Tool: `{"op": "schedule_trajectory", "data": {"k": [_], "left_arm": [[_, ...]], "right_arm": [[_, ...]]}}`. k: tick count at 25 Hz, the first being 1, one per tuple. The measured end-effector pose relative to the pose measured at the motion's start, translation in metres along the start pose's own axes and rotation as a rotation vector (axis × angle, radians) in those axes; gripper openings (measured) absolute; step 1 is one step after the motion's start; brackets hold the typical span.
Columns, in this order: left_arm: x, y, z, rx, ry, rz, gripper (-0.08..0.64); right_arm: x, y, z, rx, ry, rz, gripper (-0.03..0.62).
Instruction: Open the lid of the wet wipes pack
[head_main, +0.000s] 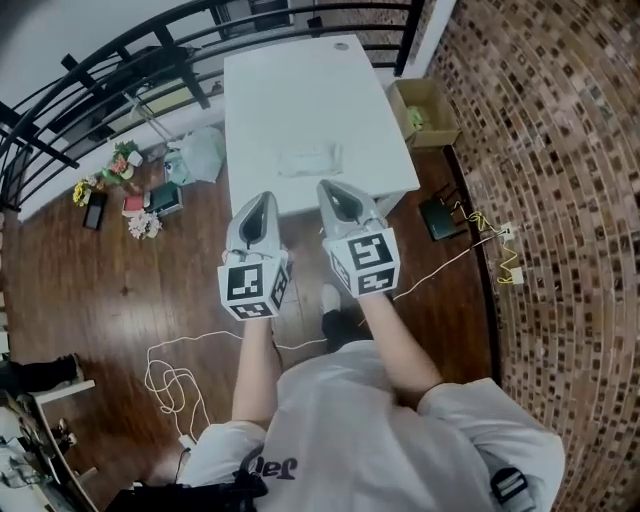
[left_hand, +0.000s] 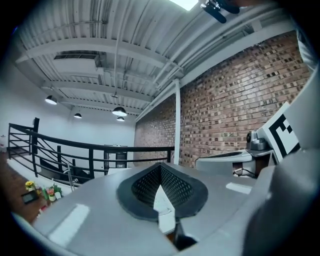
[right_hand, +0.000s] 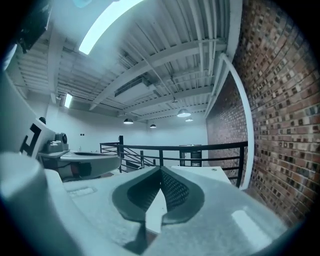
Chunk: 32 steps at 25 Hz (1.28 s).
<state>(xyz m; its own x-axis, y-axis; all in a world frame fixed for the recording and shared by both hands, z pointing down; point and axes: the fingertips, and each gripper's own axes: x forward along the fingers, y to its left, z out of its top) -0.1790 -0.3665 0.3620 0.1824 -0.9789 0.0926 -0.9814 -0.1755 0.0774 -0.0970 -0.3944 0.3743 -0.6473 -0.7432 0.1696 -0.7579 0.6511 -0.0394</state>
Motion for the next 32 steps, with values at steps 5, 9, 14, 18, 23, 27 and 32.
{"op": "schedule_trajectory", "data": {"k": [5,9,14,18,23,27,32], "left_arm": [[0.043,0.031,-0.029,-0.017,0.072,0.045,0.015],[0.065,0.053,-0.060,-0.050,0.138,0.068,0.015],[0.096,0.067,-0.093,-0.060,0.207,0.031,0.015],[0.123,0.076,-0.116,-0.085,0.255,-0.018,0.015],[0.155,0.099,-0.140,-0.065,0.317,-0.071,0.015],[0.177,0.106,-0.166,-0.063,0.358,-0.152,0.015],[0.197,0.100,-0.200,-0.047,0.427,-0.240,0.015]], "right_arm": [[0.054,-0.029,-0.018,0.026,0.036,0.015,-0.012],[0.080,-0.034,-0.051,0.068,0.109,0.026,-0.012],[0.108,-0.044,-0.092,0.132,0.195,-0.004,-0.011],[0.127,-0.054,-0.113,0.198,0.224,-0.049,-0.011],[0.154,-0.064,-0.130,0.332,0.210,-0.087,-0.011],[0.172,-0.067,-0.156,0.444,0.214,-0.115,-0.011],[0.183,-0.071,-0.188,0.577,0.188,-0.154,-0.011]]}}
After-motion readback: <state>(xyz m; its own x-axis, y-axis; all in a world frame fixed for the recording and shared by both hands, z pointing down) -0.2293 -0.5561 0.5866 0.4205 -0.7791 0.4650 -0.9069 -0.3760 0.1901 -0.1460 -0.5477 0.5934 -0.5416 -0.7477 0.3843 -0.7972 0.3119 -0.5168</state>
